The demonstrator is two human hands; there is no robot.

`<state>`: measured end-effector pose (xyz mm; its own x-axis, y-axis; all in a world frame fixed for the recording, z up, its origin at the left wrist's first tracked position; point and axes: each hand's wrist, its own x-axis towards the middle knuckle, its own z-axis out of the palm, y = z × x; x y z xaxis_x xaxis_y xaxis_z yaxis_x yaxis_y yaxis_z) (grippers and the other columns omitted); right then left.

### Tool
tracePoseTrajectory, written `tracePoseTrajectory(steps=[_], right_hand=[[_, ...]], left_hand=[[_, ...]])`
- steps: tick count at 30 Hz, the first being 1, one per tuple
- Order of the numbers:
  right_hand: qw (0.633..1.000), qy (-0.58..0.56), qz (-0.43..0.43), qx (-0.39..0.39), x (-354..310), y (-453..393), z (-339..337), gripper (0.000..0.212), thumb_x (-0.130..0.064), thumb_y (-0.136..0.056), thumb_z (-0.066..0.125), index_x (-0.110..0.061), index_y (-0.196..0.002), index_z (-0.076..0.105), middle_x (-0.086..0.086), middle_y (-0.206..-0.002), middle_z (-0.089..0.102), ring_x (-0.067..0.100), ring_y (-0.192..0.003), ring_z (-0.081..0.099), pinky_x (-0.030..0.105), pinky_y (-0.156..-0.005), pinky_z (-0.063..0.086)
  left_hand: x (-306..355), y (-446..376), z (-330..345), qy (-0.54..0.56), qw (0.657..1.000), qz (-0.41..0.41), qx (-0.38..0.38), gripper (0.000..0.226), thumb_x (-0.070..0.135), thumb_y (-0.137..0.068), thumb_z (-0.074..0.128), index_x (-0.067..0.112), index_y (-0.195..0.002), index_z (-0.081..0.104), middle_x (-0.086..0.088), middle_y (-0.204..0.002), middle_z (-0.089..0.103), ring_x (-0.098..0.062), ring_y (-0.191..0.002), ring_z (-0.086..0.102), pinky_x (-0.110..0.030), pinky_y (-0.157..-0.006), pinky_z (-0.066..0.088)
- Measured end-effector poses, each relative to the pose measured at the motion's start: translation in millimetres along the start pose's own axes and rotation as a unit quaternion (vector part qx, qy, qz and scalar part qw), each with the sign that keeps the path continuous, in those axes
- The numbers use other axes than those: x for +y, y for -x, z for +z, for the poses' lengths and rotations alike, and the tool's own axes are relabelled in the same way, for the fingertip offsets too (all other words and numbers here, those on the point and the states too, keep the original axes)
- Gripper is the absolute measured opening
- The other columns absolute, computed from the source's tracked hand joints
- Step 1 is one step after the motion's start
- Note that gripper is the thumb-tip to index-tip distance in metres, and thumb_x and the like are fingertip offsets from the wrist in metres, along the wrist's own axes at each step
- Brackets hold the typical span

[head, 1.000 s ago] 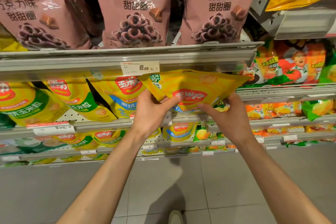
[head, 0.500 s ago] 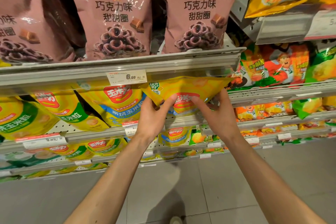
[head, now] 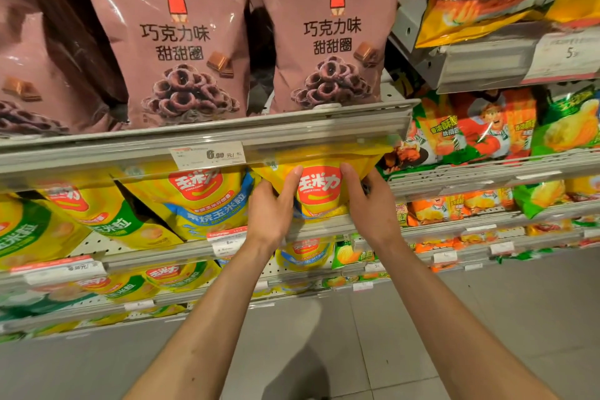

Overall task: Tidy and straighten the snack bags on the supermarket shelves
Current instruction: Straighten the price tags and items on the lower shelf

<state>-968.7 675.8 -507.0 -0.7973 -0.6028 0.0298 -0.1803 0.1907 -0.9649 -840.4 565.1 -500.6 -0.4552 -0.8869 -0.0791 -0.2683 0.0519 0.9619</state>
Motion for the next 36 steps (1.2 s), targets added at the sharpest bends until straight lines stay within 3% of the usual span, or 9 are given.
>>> tracePoseTrajectory(steps=[3,7,11,14,23,26,29,33,36], right_hand=[[1.0,-0.005,0.008,-0.014,-6,-11,2,0.034,-0.056,-0.099,0.055,-0.025,-0.108,0.067,-0.006,-0.092,0.075,0.009,-0.085,0.071,0.033,-0.074,0.059],[0.999,-0.014,0.006,-0.028,-13,-21,-2,0.028,-0.049,-0.098,0.062,-0.021,-0.091,0.058,-0.01,-0.075,0.063,0.006,-0.067,0.06,0.031,-0.064,0.048],[0.996,-0.008,-0.024,-0.08,-5,-12,-6,0.041,-0.044,-0.093,0.07,-0.025,-0.125,0.052,-0.018,-0.107,0.069,-0.002,-0.098,0.068,0.025,-0.085,0.057],[0.998,0.017,-0.032,-0.052,-3,-15,-2,0.04,-0.043,-0.093,0.071,-0.029,-0.124,0.049,-0.017,-0.106,0.068,0.002,-0.098,0.068,0.035,-0.089,0.057],[0.998,0.019,-0.026,-0.048,-8,-21,5,0.031,-0.042,-0.094,0.07,-0.032,-0.116,0.05,-0.016,-0.105,0.068,-0.006,-0.095,0.066,0.025,-0.083,0.056],[0.997,0.002,-0.006,-0.071,-9,-21,-1,0.033,-0.038,-0.096,0.069,-0.027,-0.122,0.052,-0.018,-0.105,0.068,-0.014,-0.09,0.064,0.01,-0.076,0.051],[0.997,-0.003,-0.003,-0.077,-9,-16,-5,0.037,-0.033,-0.097,0.069,-0.022,-0.127,0.053,-0.013,-0.11,0.071,-0.01,-0.097,0.065,0.015,-0.085,0.053],[0.997,-0.018,-0.002,-0.078,-9,-7,-14,0.047,-0.034,-0.096,0.07,-0.024,-0.137,0.051,-0.009,-0.124,0.07,0.005,-0.118,0.064,0.034,-0.107,0.051],[0.997,-0.029,0.009,-0.075,-15,2,-21,0.053,-0.035,-0.096,0.07,-0.025,-0.144,0.05,-0.013,-0.136,0.063,-0.005,-0.126,0.055,0.022,-0.108,0.046]], left_hand=[[10,-6,3,-0.012,1.0,-0.021,0.01,0.059,0.052,-0.096,0.061,0.013,-0.057,0.043,0.007,-0.043,0.05,-0.008,-0.043,0.046,-0.029,-0.053,0.039],[19,-11,-3,0.008,0.999,-0.038,-0.015,0.069,0.063,-0.09,0.058,-0.005,-0.078,0.064,-0.007,-0.065,0.072,-0.022,-0.065,0.071,-0.048,-0.07,0.06],[14,1,-13,0.031,0.999,-0.021,0.003,0.041,0.055,-0.093,0.064,0.014,-0.094,0.059,0.003,-0.08,0.066,-0.014,-0.08,0.065,-0.042,-0.085,0.056],[3,14,-16,0.008,0.999,0.037,0.004,0.036,0.053,-0.091,0.068,0.02,-0.099,0.059,0.004,-0.09,0.07,-0.014,-0.088,0.067,-0.042,-0.087,0.057],[5,-2,-20,-0.024,1.0,0.013,0.015,0.028,0.048,-0.094,0.068,0.021,-0.099,0.064,0.008,-0.095,0.073,-0.012,-0.091,0.069,-0.036,-0.081,0.054],[8,1,-24,-0.029,0.999,0.017,-0.002,0.023,0.046,-0.097,0.063,0.023,-0.097,0.06,0.011,-0.089,0.069,0.004,-0.077,0.063,-0.025,-0.071,0.048],[10,7,-29,-0.034,0.999,0.026,0.003,0.02,0.038,-0.1,0.062,0.021,-0.092,0.055,0.01,-0.082,0.061,0.002,-0.071,0.057,-0.01,-0.06,0.042],[6,13,-38,-0.003,1.0,0.001,0.013,0.025,0.03,-0.099,0.065,0.021,-0.12,0.055,0.006,-0.114,0.064,0.001,-0.109,0.06,-0.01,-0.081,0.049],[3,22,-47,0.013,1.0,0.0,0.026,0.033,0.022,-0.098,0.066,0.017,-0.13,0.058,0.004,-0.121,0.067,-0.004,-0.117,0.061,-0.01,-0.081,0.052]])
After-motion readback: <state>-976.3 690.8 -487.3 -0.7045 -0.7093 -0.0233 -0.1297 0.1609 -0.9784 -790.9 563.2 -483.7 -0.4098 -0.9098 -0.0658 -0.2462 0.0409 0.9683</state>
